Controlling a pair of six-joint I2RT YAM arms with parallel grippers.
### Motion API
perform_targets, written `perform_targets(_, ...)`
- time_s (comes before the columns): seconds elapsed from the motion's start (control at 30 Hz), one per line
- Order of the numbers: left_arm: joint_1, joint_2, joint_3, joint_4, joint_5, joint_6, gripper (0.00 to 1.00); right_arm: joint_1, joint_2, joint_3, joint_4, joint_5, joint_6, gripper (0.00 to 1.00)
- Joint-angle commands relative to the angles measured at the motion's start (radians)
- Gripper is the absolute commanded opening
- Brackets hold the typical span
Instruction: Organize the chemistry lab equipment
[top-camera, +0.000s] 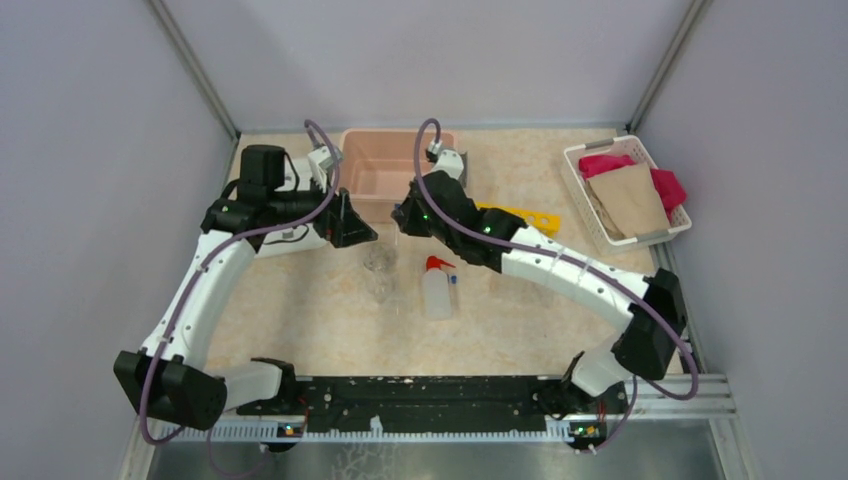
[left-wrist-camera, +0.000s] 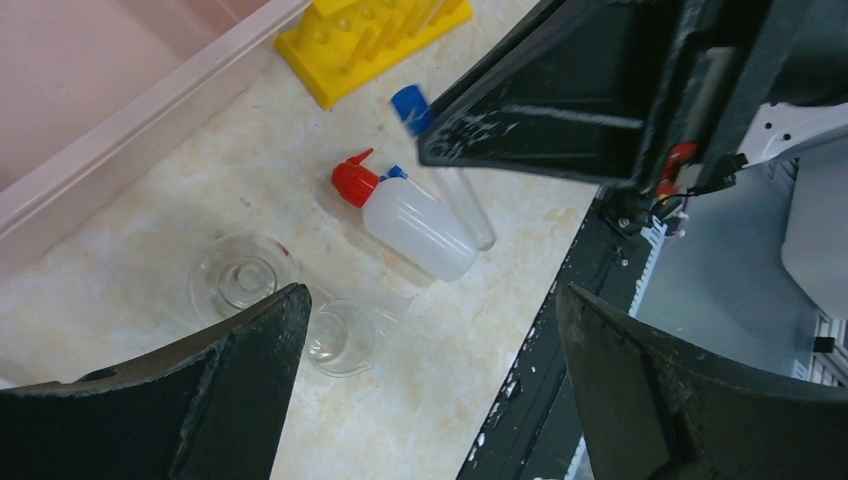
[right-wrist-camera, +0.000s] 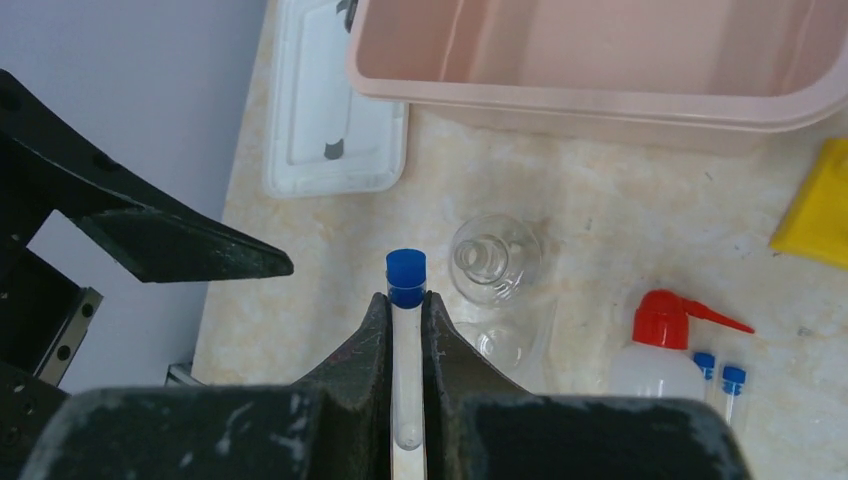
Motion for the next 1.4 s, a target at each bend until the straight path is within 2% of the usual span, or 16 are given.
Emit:
perform_targets(0.0, 0.004, -0.031, -0.009, 0.031, 0.081, -0.016, 0.99, 0.025, 0.054, 0.080, 0.101, 0.000, 0.046, 0.00)
perform_targets(0.27, 0.000, -0.039, -0.059, 0.055, 0.114, -0.034, 0.93, 0.044, 0.097, 0.131, 0.180, -0.042, 0.091, 0.00)
perform_targets(0.53, -0.004, -0.021, -0.073, 0.071, 0.089, -0.021, 0.77, 0.057, 0.100, 0.140, 0.184, -0.070, 0.106, 0.00)
perform_targets(0.63, -0.004, -0.013, -0.071, 0.080, 0.091, -0.029, 0.66, 0.059, 0.097, 0.140, 0.185, -0.076, 0.106, 0.00)
perform_targets(0.83, -0.004, -0.010, -0.079, 0.072, 0.081, 0.000, 0.34, 0.060, 0.084, 0.138, 0.167, -0.086, 0.105, 0.00)
perform_targets(0.87, -0.004, -0.013, -0.078, 0.069, 0.078, 0.010, 0.29, 0.059, 0.083, 0.143, 0.156, -0.091, 0.105, 0.02)
perform_targets(0.93, -0.004, -0.021, -0.077, 0.063, 0.072, 0.035, 0.21, 0.050, 0.084, 0.165, 0.120, -0.117, 0.097, 0.14)
perform_targets(1.07, -0.004, -0.044, -0.066, 0.039, 0.075, 0.109, 0.15, 0.003, 0.095, 0.226, -0.004, -0.219, 0.088, 0.36)
perform_targets(1.2, -0.005, -0.070, -0.062, 0.016, 0.097, 0.187, 0.13, -0.044, 0.094, 0.242, -0.058, -0.329, 0.068, 0.41)
perform_targets(1.37, -0.007, -0.064, -0.049, -0.009, 0.100, 0.225, 0.13, -0.070, 0.125, 0.297, -0.105, -0.435, 0.033, 0.41)
